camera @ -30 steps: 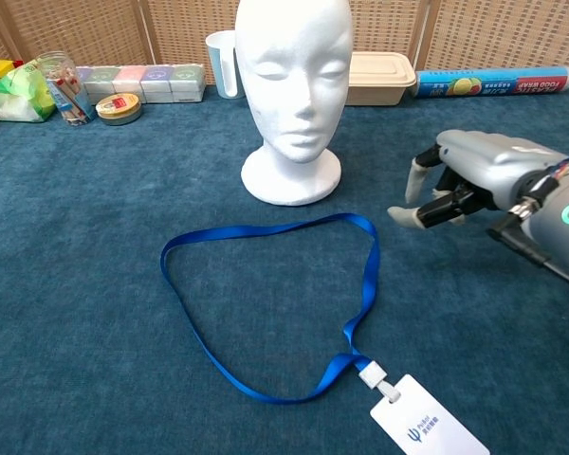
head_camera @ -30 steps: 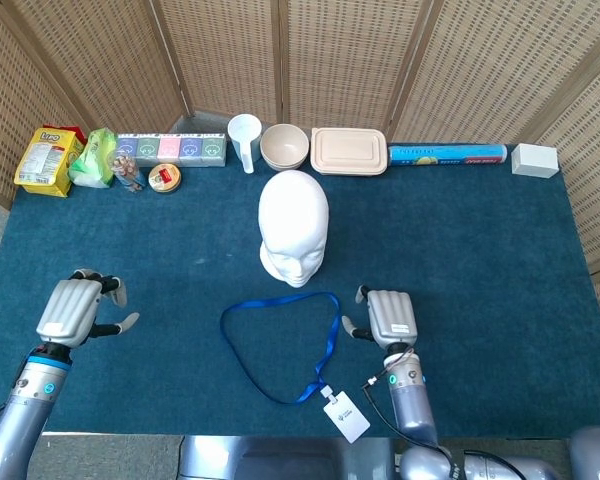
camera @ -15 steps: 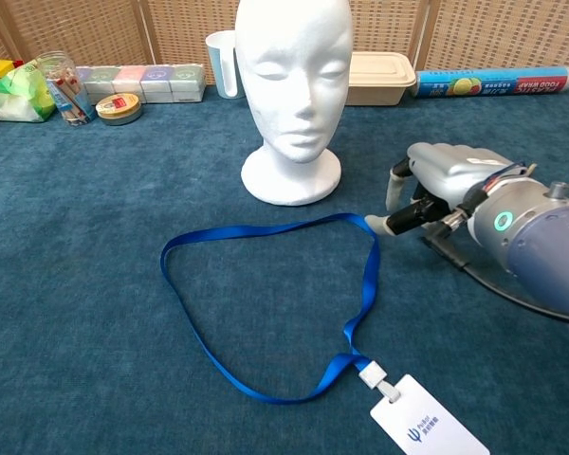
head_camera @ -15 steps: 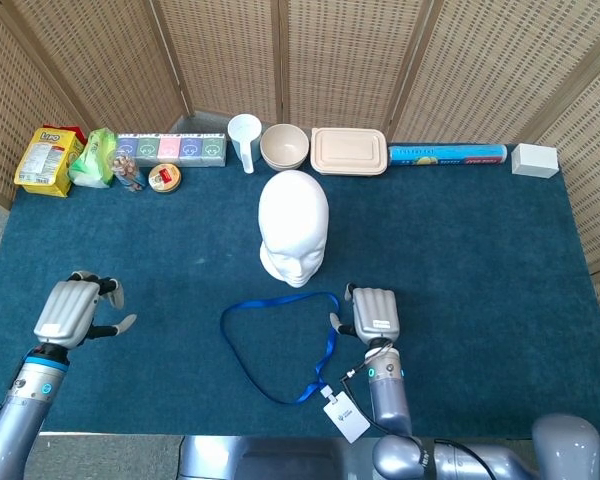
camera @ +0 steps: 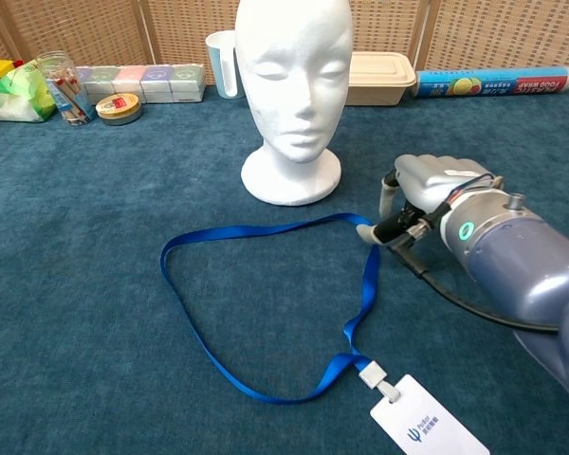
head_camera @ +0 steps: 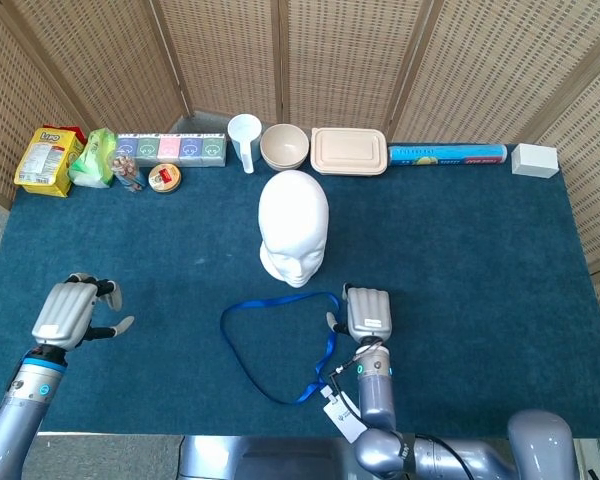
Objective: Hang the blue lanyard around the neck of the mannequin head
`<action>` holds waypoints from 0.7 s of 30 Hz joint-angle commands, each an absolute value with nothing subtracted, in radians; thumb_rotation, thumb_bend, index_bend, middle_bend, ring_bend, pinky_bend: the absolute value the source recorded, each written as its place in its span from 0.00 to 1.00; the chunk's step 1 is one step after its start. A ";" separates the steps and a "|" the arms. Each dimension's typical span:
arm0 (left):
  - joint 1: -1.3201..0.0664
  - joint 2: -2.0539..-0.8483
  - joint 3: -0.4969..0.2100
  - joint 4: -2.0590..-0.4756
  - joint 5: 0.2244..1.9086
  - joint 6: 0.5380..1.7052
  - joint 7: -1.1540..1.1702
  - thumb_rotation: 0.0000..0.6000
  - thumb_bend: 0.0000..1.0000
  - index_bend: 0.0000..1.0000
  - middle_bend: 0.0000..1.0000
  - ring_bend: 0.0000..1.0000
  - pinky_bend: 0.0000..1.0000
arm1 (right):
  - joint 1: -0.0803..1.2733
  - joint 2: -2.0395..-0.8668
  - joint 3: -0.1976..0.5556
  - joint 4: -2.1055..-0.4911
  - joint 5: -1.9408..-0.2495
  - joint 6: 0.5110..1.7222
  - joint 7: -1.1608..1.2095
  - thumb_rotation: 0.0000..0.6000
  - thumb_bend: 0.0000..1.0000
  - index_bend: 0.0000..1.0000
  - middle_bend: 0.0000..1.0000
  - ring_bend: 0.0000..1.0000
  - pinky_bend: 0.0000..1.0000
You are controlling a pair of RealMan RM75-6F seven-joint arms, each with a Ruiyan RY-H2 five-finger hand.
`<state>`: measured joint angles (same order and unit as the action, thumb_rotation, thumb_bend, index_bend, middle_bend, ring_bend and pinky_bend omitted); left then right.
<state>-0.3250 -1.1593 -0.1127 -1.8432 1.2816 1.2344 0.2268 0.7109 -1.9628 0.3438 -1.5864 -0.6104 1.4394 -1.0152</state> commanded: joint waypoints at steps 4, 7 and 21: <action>-0.324 -1.157 -0.109 -1.840 1.281 1.237 0.221 0.85 0.23 0.61 0.57 0.49 0.29 | 0.725 -1.984 0.350 -1.558 -0.599 1.437 -1.024 0.56 0.37 0.36 0.83 1.00 1.00; -0.324 -1.156 -0.108 -1.839 1.281 1.238 0.217 0.85 0.23 0.61 0.57 0.49 0.29 | 0.733 -1.992 0.354 -1.543 -0.598 1.435 -1.028 0.56 0.37 0.36 0.83 1.00 1.00; -0.319 -1.151 -0.099 -1.836 1.285 1.243 0.200 0.86 0.23 0.59 0.57 0.49 0.29 | 0.735 -2.031 0.343 -1.476 -0.621 1.459 -1.017 0.57 0.37 0.35 0.83 1.00 1.00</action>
<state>-0.3190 -1.1507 -0.0989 -1.8360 1.2845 1.2430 0.1997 0.7360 -2.0297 0.3440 -1.4774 -0.6203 1.4590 -1.0176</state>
